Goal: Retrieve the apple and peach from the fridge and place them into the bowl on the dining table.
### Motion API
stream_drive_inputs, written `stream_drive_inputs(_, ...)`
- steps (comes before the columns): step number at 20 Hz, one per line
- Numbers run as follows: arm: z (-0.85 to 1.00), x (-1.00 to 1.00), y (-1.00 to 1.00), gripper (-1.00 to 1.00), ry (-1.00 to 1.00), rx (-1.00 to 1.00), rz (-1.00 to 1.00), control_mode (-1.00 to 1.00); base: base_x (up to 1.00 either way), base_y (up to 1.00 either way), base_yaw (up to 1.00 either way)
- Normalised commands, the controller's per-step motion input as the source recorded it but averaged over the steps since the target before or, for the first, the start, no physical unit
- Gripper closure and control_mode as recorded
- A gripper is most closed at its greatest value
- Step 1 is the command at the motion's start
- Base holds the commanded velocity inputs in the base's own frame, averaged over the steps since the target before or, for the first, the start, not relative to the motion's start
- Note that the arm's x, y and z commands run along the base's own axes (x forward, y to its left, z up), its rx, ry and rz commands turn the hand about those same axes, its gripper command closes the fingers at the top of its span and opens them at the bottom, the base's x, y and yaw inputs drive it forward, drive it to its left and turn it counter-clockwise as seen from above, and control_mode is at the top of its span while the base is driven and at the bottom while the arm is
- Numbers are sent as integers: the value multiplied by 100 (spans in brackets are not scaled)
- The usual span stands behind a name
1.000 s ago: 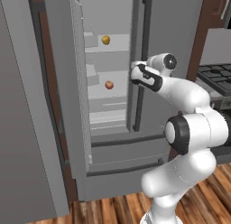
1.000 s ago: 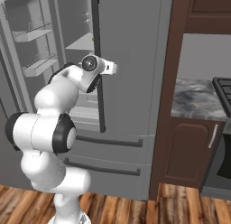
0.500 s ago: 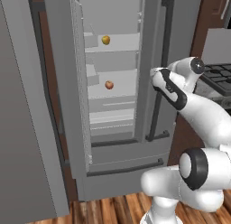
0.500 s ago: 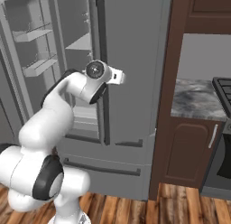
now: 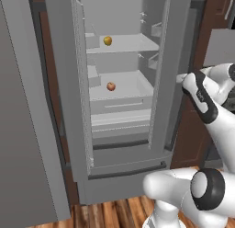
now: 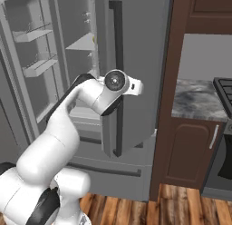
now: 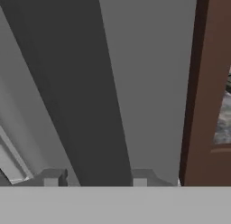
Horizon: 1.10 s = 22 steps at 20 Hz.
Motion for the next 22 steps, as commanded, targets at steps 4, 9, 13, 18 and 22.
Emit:
stream_drive_inputs(4,73,-43,-10,-100,8,-2,0,-100,0,0,0)
stream_drive_inputs(9,76,-70,21,-100,1,-21,0,-100,0,0,0)
stream_drive_inputs(13,53,-71,64,-100,0,-39,1,-100,0,0,0)
stream_drive_inputs(18,9,-27,91,-100,0,-43,17,-100,0,0,0)
stream_drive_inputs(22,0,-6,78,-100,1,-40,30,-100,0,0,0)
